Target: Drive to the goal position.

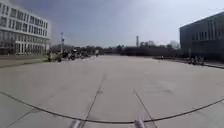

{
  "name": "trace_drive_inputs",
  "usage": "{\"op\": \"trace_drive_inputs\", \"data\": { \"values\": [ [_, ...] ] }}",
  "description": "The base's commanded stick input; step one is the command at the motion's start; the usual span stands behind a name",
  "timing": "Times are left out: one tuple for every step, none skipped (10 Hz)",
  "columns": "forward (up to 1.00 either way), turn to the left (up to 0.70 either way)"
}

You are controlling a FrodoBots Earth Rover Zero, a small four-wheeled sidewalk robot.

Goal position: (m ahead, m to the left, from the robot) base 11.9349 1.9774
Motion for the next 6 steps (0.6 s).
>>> {"op": "trace_drive_inputs", "data": {
  "values": [
    [0.85,0.01],
    [0.85,0.01],
    [0.85,0.01],
    [0.85,0.01],
    [0.85,0.01],
    [0.85,0.01]
  ]
}}
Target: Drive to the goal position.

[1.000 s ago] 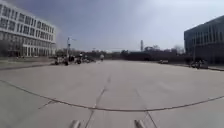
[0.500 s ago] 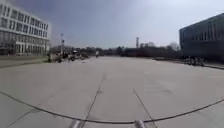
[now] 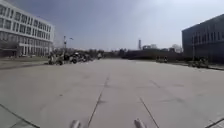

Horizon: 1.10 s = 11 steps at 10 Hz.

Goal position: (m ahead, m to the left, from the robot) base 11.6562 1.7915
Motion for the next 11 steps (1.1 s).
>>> {"op": "trace_drive_inputs", "data": {
  "values": [
    [0.85,0.01],
    [0.85,0.01],
    [0.85,0.01],
    [0.85,0.01],
    [0.85,0.01],
    [0.85,0.01],
    [0.85,0.01],
    [0.85,0.01],
    [0.85,0.01],
    [0.85,0.01],
    [0.85,0.01]
  ]
}}
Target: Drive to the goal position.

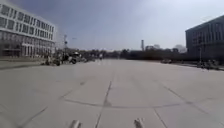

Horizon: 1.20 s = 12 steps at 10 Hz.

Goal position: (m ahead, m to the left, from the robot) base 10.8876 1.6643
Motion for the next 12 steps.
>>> {"op": "trace_drive_inputs", "data": {
  "values": [
    [0.85,0.01],
    [0.85,0.01],
    [0.85,0.01],
    [0.85,0.01],
    [0.85,0.01],
    [0.85,0.01],
    [0.85,0.01],
    [0.85,0.01],
    [0.85,0.01],
    [0.85,0.01],
    [0.85,0.01],
    [0.85,0.01]
  ]
}}
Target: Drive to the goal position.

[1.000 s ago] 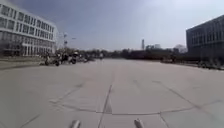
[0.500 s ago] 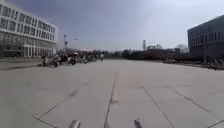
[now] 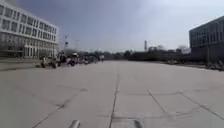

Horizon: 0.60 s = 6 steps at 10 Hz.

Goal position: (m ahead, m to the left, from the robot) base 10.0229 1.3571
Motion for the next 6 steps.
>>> {"op": "trace_drive_inputs", "data": {
  "values": [
    [0.85,0.01],
    [0.85,0.01],
    [0.85,0.01],
    [0.85,0.01],
    [0.85,0.01],
    [0.85,0.01]
  ]
}}
